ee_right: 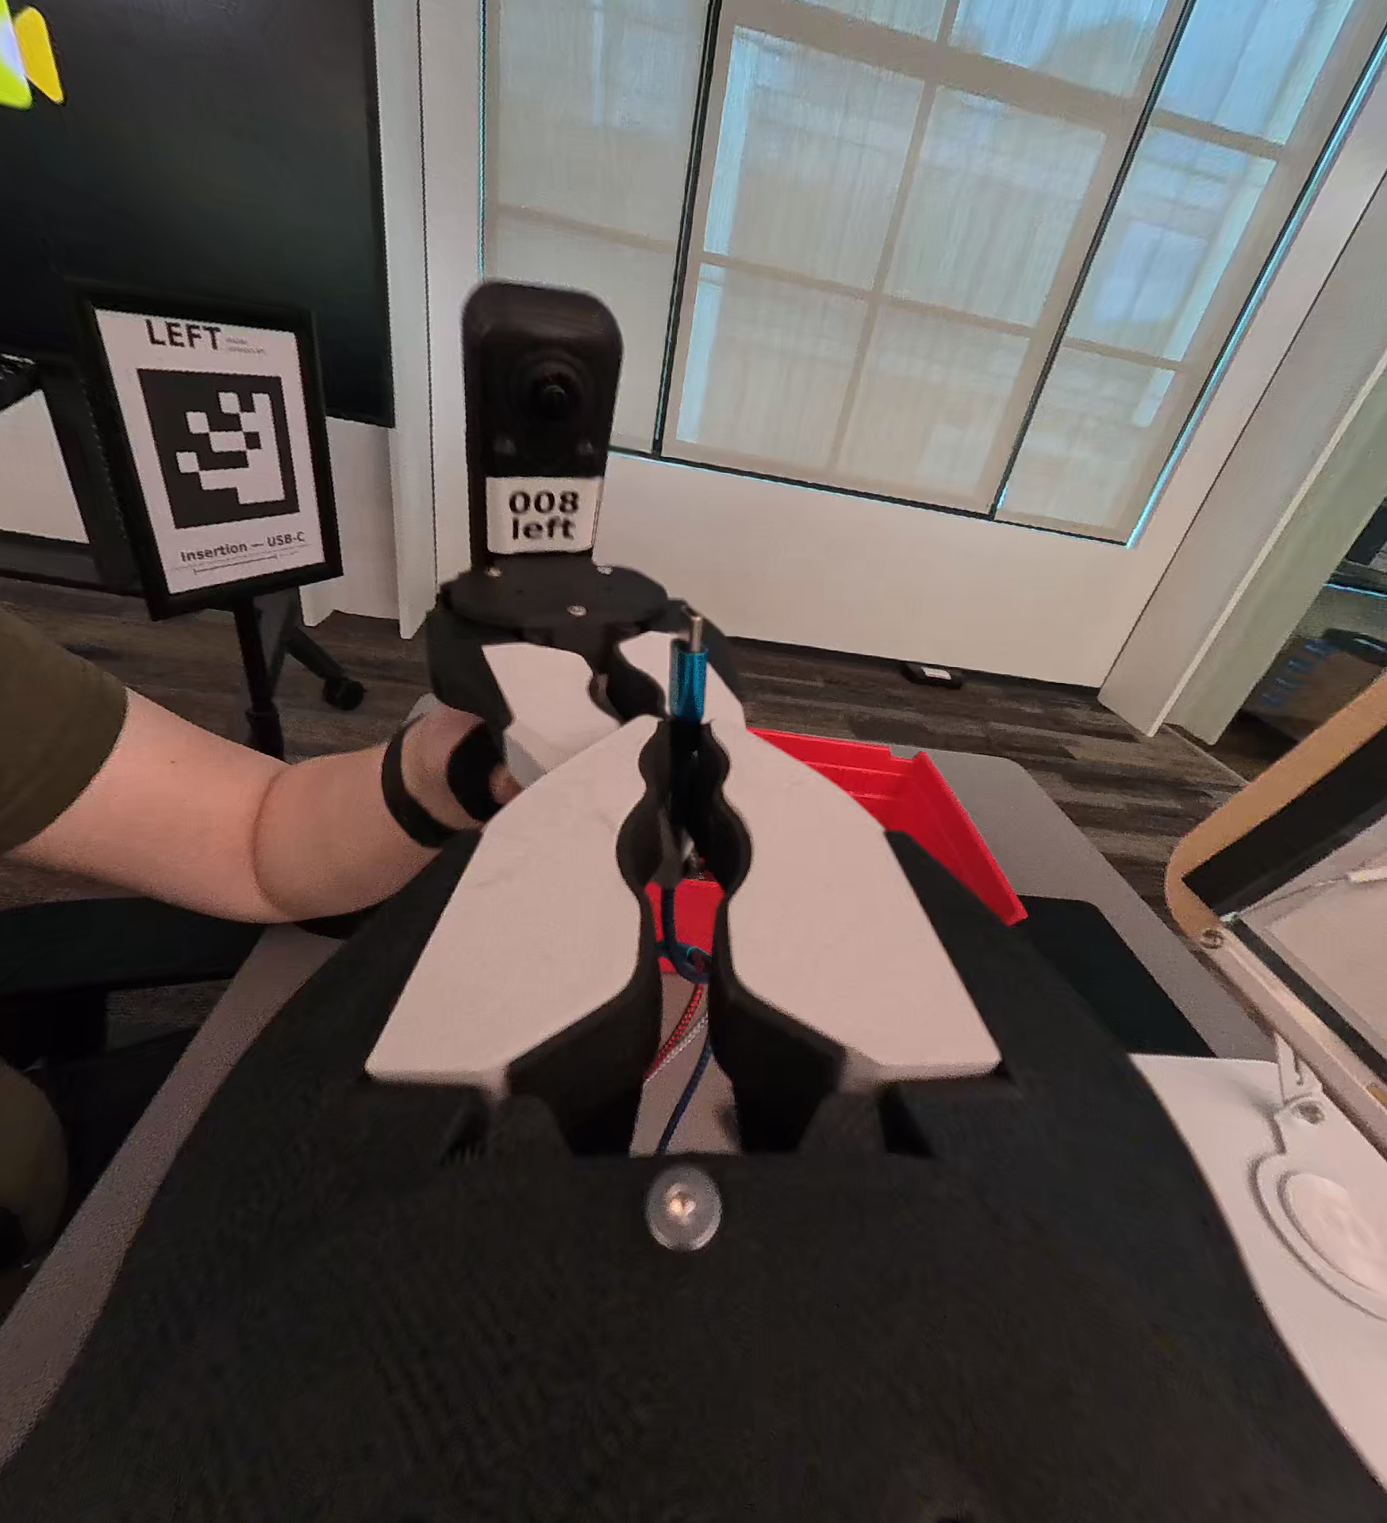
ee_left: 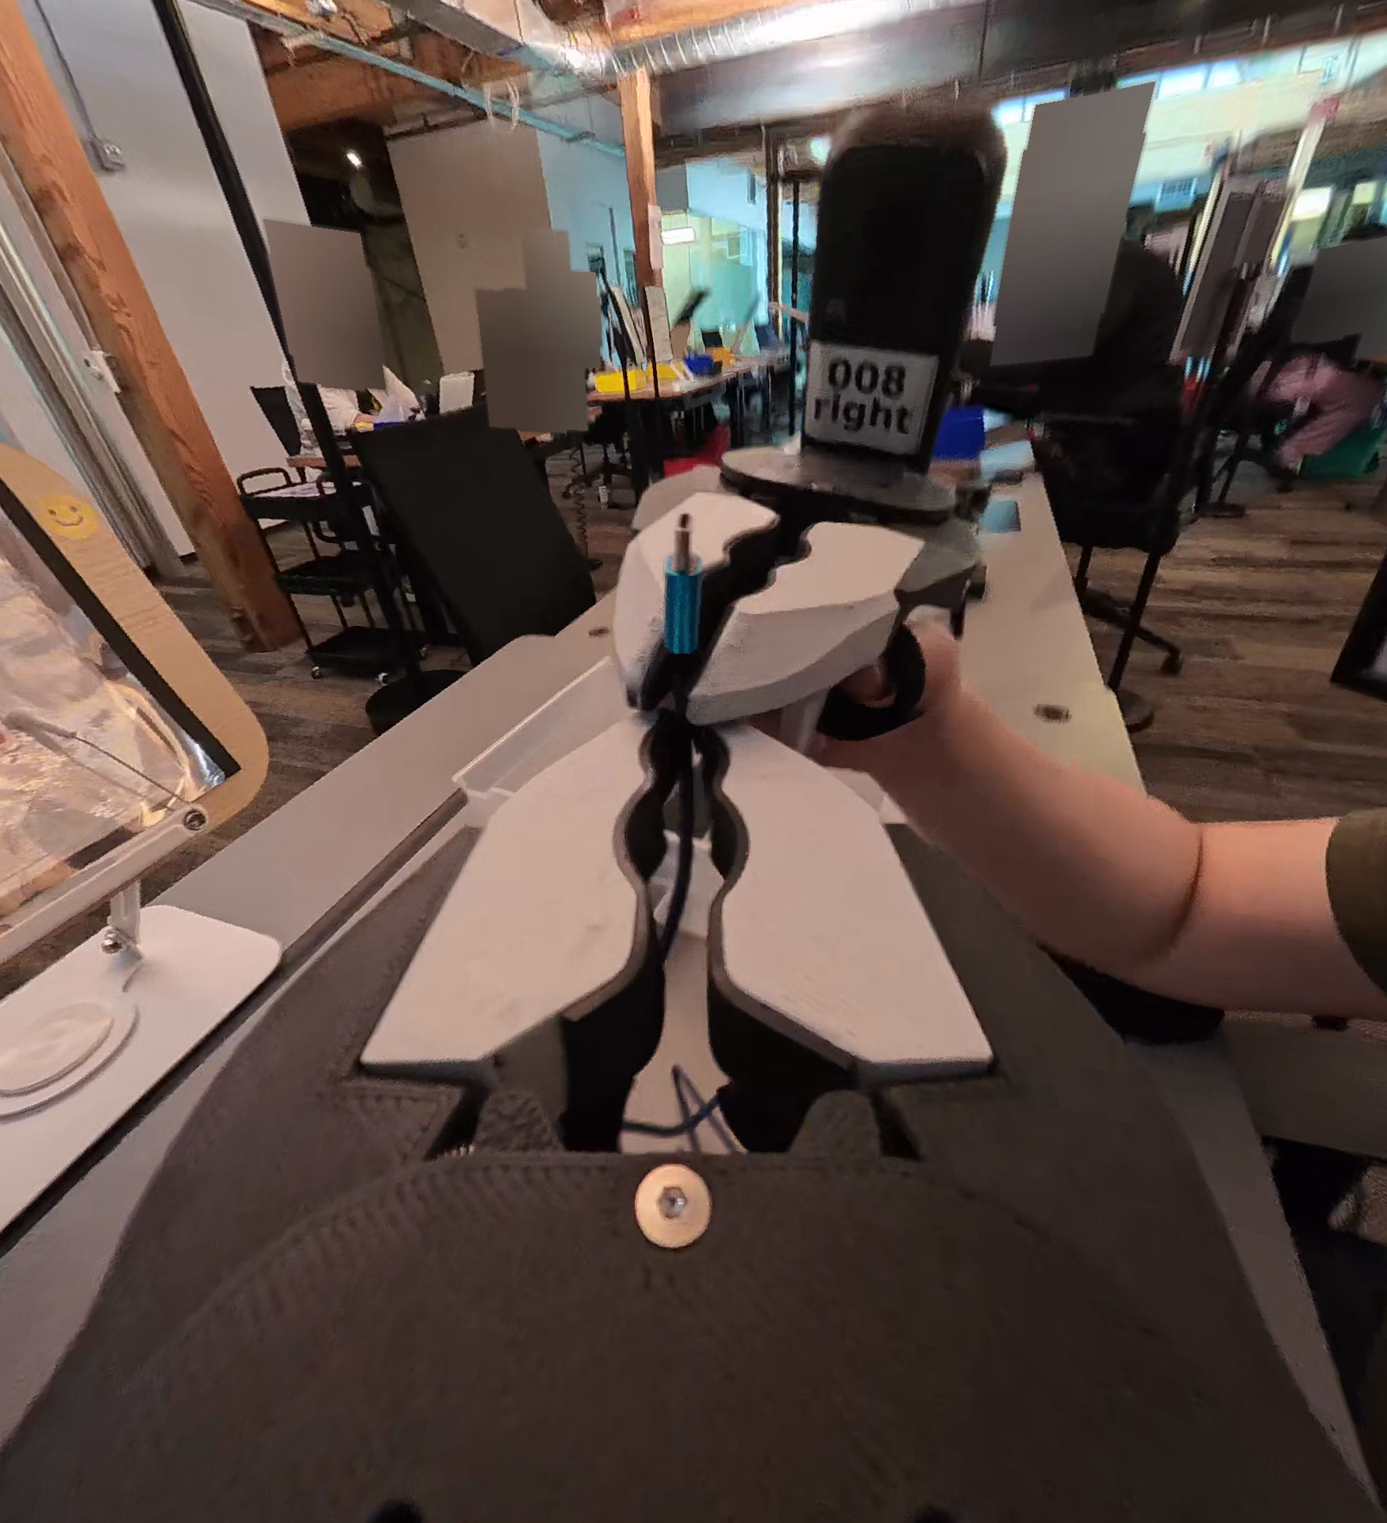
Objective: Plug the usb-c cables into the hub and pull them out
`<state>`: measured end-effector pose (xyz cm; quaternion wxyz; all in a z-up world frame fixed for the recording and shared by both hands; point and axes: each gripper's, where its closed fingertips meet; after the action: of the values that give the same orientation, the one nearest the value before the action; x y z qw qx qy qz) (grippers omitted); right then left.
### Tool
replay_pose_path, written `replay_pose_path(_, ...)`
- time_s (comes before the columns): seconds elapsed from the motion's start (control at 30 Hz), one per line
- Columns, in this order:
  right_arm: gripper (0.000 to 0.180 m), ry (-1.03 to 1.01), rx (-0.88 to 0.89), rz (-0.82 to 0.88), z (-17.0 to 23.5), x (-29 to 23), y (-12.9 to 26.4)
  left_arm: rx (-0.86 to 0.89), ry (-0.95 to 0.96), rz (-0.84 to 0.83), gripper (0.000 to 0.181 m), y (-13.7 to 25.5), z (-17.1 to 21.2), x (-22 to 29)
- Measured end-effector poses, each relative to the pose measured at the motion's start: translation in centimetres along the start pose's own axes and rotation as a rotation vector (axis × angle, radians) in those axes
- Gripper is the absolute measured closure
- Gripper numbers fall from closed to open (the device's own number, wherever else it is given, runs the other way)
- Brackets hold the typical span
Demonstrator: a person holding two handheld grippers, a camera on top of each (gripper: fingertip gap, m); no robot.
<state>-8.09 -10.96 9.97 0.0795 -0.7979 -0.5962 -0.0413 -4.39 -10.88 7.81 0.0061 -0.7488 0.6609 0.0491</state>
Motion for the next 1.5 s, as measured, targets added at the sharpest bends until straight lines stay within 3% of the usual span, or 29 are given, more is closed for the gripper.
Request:
replay_pose_path(0.07,0.174,0.051,-0.009,0.061,0.2,0.5,-0.2,-0.108,-0.038,-0.016,0.137,1.0,0.3,-0.1)
replay_pose_path(0.1,0.174,0.093,-0.019,0.089,0.3,0.6,-0.3,-0.144,-0.061,-0.036,0.124,1.9,0.1,-0.2)
replay_pose_path(0.13,0.174,0.137,-0.030,0.109,0.5,0.6,-0.3,-0.138,-0.090,-0.054,0.123,2.8,-0.6,-0.1)
replay_pose_path(0.27,0.174,0.296,-0.089,0.159,1.4,0.4,-0.9,0.014,-0.158,-0.047,0.142,5.3,-4.1,1.6)
replay_pose_path(0.37,0.174,0.382,-0.140,0.172,2.2,-0.2,-1.5,-0.120,-0.227,-0.124,0.143,5.9,-3.0,1.0)
replay_pose_path(0.43,0.174,0.420,-0.166,0.176,2.6,-0.6,-1.8,-0.185,-0.341,-0.175,0.157,6.0,-2.4,0.6)
replay_pose_path(0.53,0.174,0.486,-0.199,0.177,3.3,-1.0,-2.2,-0.254,-0.482,-0.252,0.165,6.1,-1.7,0.0)
replay_pose_path(0.77,0.174,0.536,-0.248,0.189,4.2,-0.9,-2.6,-0.341,-0.392,-0.134,0.153,5.4,0.5,0.6)
replay_pose_path(1.17,0.173,0.626,-0.322,0.188,6.0,-0.6,-3.1,-0.454,-0.406,-0.108,0.174,4.7,2.9,-0.1)
replay_pose_path(1.37,0.158,0.631,-0.210,0.153,5.6,-0.4,-2.9,-0.426,-0.325,-0.173,0.175,5.4,1.9,-1.3)
replay_pose_path(1.5,0.130,0.480,0.130,0.159,1.7,0.3,-1.5,-0.366,-0.194,-0.215,0.175,6.2,1.2,-2.5)
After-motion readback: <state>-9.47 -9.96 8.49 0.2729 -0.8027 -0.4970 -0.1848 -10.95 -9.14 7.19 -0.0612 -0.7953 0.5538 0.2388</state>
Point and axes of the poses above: each gripper's, where its closed fingertips meet, y back along the fingers, z out of its underside, x = y × z across the jaws, and after that the axes turned 12 degrees about z, right-handed
